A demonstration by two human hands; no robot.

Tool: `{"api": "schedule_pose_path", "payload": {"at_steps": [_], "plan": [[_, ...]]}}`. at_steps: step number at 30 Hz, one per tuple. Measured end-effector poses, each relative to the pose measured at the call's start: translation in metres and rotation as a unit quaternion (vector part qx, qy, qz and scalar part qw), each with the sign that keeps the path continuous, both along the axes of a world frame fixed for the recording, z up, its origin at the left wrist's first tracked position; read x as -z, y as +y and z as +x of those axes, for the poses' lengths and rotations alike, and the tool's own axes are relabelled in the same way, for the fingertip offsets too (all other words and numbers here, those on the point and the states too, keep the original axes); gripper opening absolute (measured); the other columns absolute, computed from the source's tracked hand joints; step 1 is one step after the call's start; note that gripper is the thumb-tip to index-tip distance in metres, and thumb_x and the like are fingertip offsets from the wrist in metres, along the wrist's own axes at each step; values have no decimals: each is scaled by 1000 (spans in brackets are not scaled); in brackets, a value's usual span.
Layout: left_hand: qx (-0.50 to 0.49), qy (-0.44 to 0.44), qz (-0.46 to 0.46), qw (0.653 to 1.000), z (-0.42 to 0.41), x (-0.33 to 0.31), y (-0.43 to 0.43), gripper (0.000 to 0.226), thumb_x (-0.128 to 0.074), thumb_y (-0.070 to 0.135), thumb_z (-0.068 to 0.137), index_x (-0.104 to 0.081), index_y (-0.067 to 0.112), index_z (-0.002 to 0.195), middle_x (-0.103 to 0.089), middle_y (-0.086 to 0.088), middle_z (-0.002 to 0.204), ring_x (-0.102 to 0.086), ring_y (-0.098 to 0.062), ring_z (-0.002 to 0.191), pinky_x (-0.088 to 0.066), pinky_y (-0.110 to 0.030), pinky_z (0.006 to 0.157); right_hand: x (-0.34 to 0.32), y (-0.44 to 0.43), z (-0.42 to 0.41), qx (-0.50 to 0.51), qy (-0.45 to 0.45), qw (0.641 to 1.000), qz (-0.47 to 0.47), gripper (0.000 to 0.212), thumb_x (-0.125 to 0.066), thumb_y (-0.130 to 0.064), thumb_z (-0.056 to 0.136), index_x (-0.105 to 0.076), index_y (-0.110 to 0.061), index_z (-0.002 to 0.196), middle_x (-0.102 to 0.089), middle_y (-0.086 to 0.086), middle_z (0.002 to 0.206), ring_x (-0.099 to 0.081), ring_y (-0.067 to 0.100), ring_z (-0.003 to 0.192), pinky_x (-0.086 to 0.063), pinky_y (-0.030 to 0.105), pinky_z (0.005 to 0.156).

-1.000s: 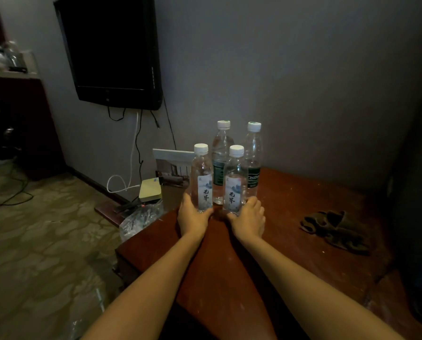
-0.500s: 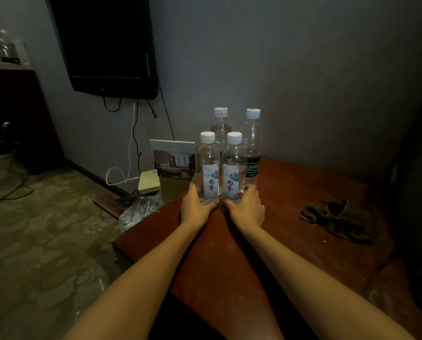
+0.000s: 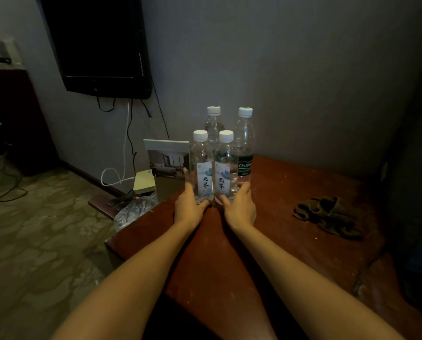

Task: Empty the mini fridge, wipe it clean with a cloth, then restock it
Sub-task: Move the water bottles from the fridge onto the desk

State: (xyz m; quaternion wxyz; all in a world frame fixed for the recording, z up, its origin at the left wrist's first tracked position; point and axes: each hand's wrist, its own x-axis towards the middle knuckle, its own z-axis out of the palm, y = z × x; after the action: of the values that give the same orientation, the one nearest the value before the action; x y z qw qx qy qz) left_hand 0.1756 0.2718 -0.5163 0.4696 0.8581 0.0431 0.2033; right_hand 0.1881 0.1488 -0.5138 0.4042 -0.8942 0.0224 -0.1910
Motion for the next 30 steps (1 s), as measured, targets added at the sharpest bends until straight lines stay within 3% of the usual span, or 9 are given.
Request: {"api": "schedule_pose_path", "payload": {"at_steps": [3, 9, 12, 15, 19, 23, 27, 30], "plan": [[-2, 10, 20, 1000, -1, 0, 0, 72, -71, 16, 85, -30, 14, 144, -59, -9, 131, -58, -25, 119, -47, -36, 99, 2, 0, 1, -4, -1, 1000, -1, 52, -68, -36, 87, -37, -11, 121, -54, 9, 125, -58, 29, 110, -49, 48, 90], [3, 6, 46, 999, 0, 1, 0, 84, -71, 18, 86, -18, 16, 152, -57, -9, 135, -57, -25, 121, -46, -38, 102, 5, 0, 5, -5, -6, 1000, 7, 50, -68, -36, 87, -37, -12, 118, -55, 8, 123, -58, 28, 109, -49, 48, 89], [0, 12, 54, 998, 0, 2, 0, 75, -71, 19, 86, -26, 16, 147, -58, -10, 133, -57, -25, 120, -47, -37, 99, 5, -1, 6, -7, -6, 1000, 9, 50, -68, -36, 87, -36, -14, 118, -55, 7, 124, -59, 27, 108, -49, 48, 89], [-9, 17, 50, 999, -1, 1, -2, 79, -70, 20, 87, -23, 14, 150, -57, -9, 134, -57, -25, 121, -47, -38, 100, 5, -1, 6, -13, 0, 1000, 21, 50, -68, -37, 86, -38, -14, 117, -54, 6, 124, -58, 27, 109, -49, 48, 90], [-21, 30, 59, 998, -12, -1, -3, 50, -68, 20, 89, -45, 12, 133, -60, -8, 129, -58, -23, 118, -47, -32, 94, 4, -6, 2, -32, 23, 999, 25, 48, -66, -35, 89, -42, -10, 122, -51, 8, 127, -56, 27, 113, -49, 44, 92], [-26, 39, 68, 997, -30, 2, -1, 65, -67, 18, 89, -38, 17, 147, -59, -5, 133, -56, -22, 120, -47, -33, 98, 0, -15, -12, -66, 50, 997, -3, 54, -62, -39, 92, -43, -12, 134, -42, 7, 131, -51, 26, 117, -45, 39, 96], [17, 82, 110, 990, -51, -9, 0, 67, -70, 17, 86, -39, 20, 146, -54, -4, 139, -52, -21, 125, -45, -35, 102, -7, -28, -34, -115, 88, 988, -52, 54, -61, -37, 92, -45, -12, 137, -38, 8, 133, -49, 26, 120, -41, 37, 103], [100, 133, 169, 971, -64, -29, -3, 61, -74, 14, 81, -50, 21, 137, -56, -4, 135, -55, -20, 120, -49, -36, 99, -21, -48, -51, -156, 101, 978, -99, 42, -61, -35, 93, -58, -11, 128, -47, 8, 130, -52, 24, 117, -41, 32, 100]]}}
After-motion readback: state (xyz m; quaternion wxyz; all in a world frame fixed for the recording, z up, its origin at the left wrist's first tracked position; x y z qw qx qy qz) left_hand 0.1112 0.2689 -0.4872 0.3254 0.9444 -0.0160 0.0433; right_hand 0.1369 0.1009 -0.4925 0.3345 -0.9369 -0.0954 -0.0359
